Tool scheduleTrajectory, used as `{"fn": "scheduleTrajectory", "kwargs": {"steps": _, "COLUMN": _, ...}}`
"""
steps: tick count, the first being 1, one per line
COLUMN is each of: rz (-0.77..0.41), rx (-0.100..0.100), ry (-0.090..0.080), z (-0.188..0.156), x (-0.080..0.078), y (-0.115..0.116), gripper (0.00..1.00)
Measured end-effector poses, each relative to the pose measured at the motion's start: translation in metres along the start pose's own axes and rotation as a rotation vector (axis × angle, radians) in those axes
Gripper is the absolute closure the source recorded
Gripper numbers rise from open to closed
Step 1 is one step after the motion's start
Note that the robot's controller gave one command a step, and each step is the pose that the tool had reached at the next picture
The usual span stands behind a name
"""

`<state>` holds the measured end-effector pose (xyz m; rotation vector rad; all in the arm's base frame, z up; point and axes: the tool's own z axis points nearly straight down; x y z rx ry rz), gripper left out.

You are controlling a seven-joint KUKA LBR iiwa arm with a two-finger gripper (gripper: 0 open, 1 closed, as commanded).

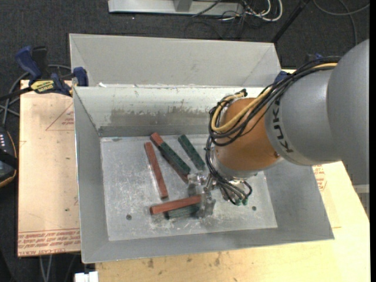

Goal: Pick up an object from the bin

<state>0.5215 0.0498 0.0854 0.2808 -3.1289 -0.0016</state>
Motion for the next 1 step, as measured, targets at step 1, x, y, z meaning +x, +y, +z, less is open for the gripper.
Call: {"fn": "scheduleTrajectory", "kwargs": {"steps": 1, "rz": -0.129, "rx": 0.001, "ry": -0.011, "z": -0.1430, "x": 0.0050, "y": 0.0198, "gripper": 1.00}}
